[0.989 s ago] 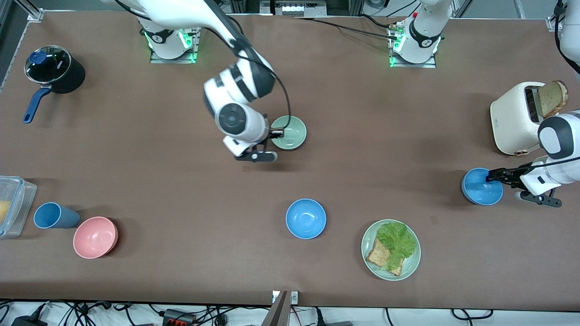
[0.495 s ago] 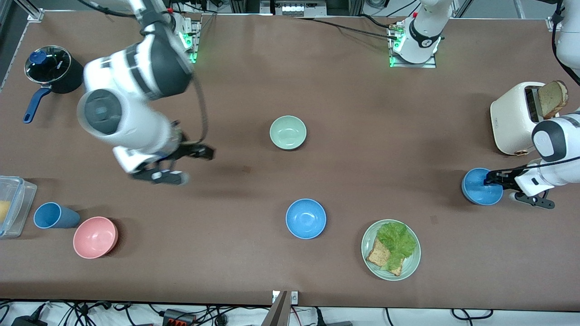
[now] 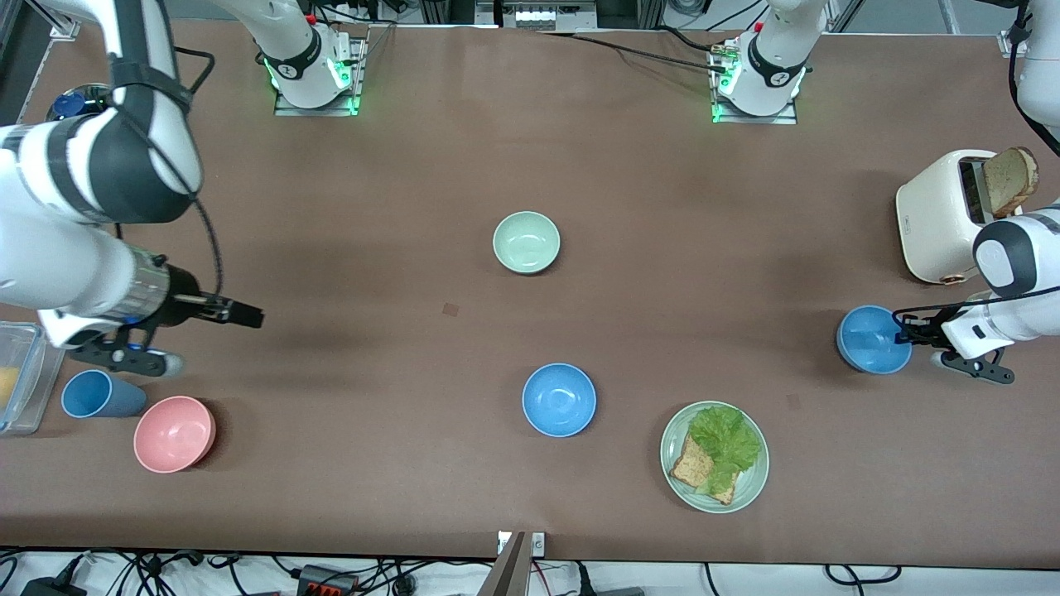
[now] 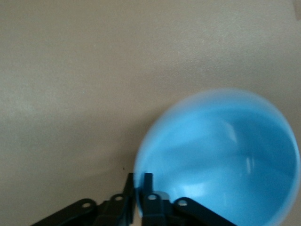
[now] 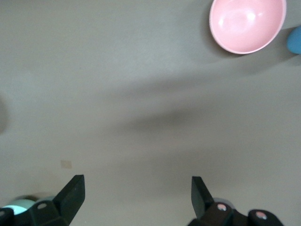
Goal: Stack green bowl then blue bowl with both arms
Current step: 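Lift the blue bowl with the left gripper and carry it toward the green bowl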
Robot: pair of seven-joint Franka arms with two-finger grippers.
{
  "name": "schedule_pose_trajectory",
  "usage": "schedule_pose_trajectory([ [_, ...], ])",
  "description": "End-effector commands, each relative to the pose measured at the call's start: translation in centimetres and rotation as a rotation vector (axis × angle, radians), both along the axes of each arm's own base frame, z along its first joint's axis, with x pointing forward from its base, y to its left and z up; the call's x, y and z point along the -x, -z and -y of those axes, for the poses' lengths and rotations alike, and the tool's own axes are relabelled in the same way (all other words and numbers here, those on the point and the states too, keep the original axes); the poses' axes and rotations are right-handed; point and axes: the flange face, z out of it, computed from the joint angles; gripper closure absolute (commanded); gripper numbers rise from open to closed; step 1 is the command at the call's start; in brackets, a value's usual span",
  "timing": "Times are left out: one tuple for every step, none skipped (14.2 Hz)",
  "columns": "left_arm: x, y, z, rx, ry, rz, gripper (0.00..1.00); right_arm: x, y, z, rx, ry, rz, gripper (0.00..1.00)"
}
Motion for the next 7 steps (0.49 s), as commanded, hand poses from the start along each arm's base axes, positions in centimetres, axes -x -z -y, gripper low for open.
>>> schedule_pose_trajectory([
  [-0.2,-0.8,0.0,0.008,0.055,-0.012,1.0,0.4,-3.1,4.1,-0.024,0.042,0.045,0.0],
  [-0.1,-1.2,0.2,0.019,0.076,-0.019,1.0,0.7,-4.7,5.2,-0.04,0.043,0.07,0.0],
  [-0.3,-2.3,0.6,0.047,0.107,-0.006,1.0,1.0,-5.6,6.7,-0.057,0.033,0.085,0.0],
  [-0.5,-3.6,1.8,0.083,0.125,0.002,1.0,1.4,-6.6,8.1,-0.059,0.023,0.102,0.0],
  [-0.6,-4.8,2.8,0.11,0.125,-0.012,1.0,1.8,-7.3,9.3,-0.041,-0.005,0.115,0.0],
  [-1.0,-6.6,4.1,0.127,0.125,-0.018,1.0,2.3,-8.3,10.4,-0.022,-0.039,0.13,0.0],
  [-1.2,-7.7,5.3,0.143,0.111,-0.047,1.0,2.5,-8.5,11.2,-0.02,-0.056,0.135,0.0],
])
